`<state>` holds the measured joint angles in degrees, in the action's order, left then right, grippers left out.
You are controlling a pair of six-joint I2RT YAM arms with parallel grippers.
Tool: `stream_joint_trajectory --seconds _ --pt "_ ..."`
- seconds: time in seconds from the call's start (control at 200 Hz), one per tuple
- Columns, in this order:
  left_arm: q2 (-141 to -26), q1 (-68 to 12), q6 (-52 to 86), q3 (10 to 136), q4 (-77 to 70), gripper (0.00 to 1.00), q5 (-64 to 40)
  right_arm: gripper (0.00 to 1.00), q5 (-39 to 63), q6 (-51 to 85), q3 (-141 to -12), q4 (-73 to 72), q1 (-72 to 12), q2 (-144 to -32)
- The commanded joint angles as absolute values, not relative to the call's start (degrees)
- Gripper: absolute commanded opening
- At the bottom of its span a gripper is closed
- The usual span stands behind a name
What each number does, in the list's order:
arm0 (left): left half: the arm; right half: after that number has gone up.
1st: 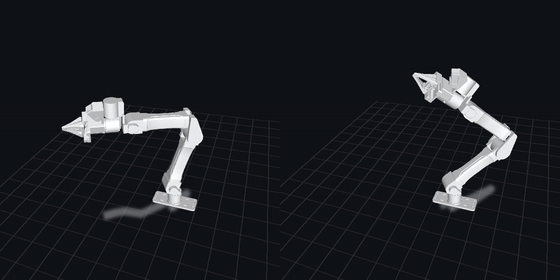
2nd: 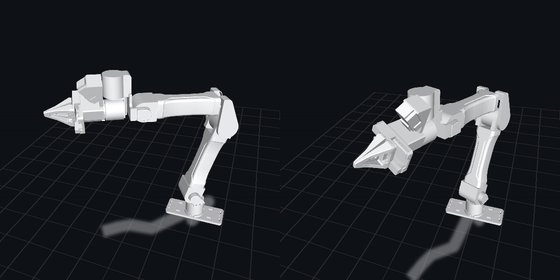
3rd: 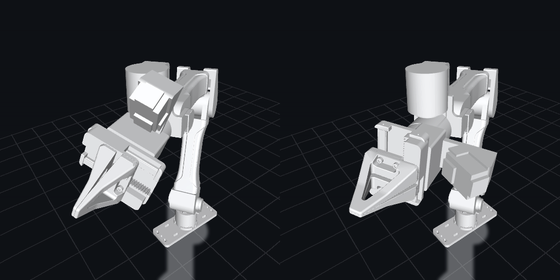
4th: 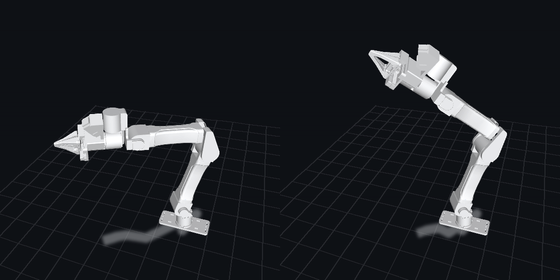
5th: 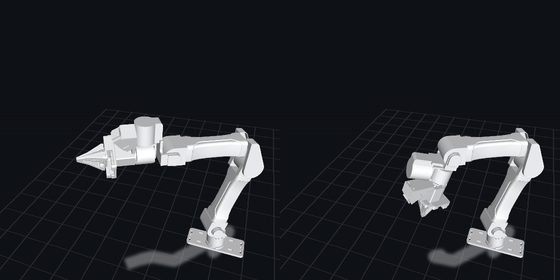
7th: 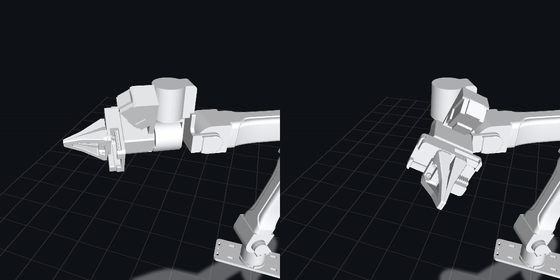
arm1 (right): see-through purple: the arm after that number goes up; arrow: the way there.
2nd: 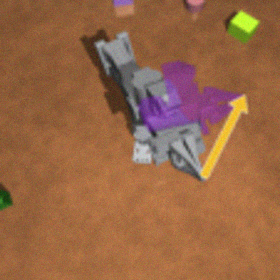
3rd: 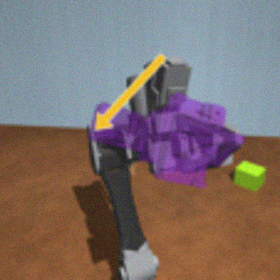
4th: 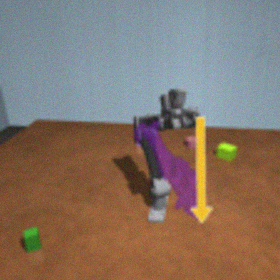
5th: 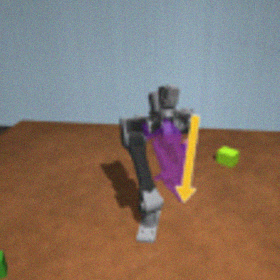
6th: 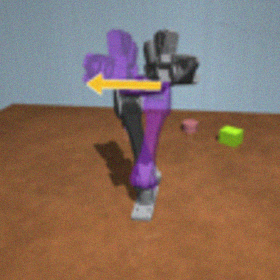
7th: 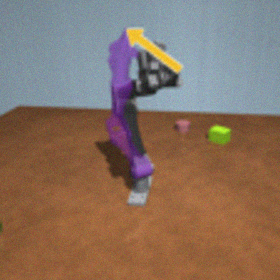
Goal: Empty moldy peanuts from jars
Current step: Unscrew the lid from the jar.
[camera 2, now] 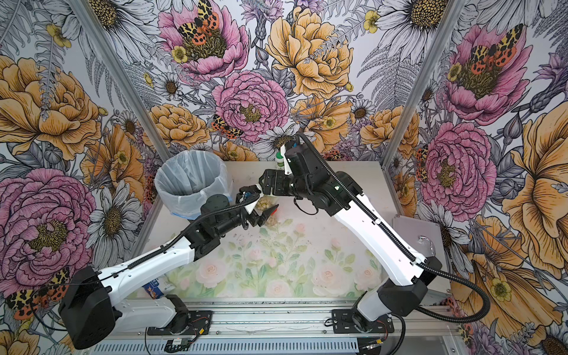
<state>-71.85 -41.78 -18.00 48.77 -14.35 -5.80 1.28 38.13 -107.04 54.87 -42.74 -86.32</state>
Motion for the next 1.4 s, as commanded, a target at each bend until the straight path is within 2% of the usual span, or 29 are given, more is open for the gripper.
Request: stream_joint_trajectory --seconds 0.0,0.61,0.731,1.031,1.396 --pt "-71.2 -42.3 -18.4 51.7 -19.6 0.25 -6.4 0.90 0.4 38.5 -108.7 55.1 -43.2 -87.3" --pt "-69.0 -42.1 -18.7 51.4 -20.7 0.25 -6.1 0.85 0.4 36.4 -102.3 56.0 -43.2 -86.9" --pt "-68.6 -41.4 -17.4 50.8 -22.1 0.28 -6.9 0.82 1.6 35.7 -101.0 56.1 -43.0 -86.4" --pt "-65.9 -36.9 -10.8 49.6 -25.3 0.29 -17.0 0.79 8.3 28.6 -98.4 56.2 -42.3 -84.1" --pt "-65.4 -35.2 -7.2 50.6 -25.2 0.29 -25.6 0.78 17.1 16.5 -95.5 56.4 -40.1 -83.9"
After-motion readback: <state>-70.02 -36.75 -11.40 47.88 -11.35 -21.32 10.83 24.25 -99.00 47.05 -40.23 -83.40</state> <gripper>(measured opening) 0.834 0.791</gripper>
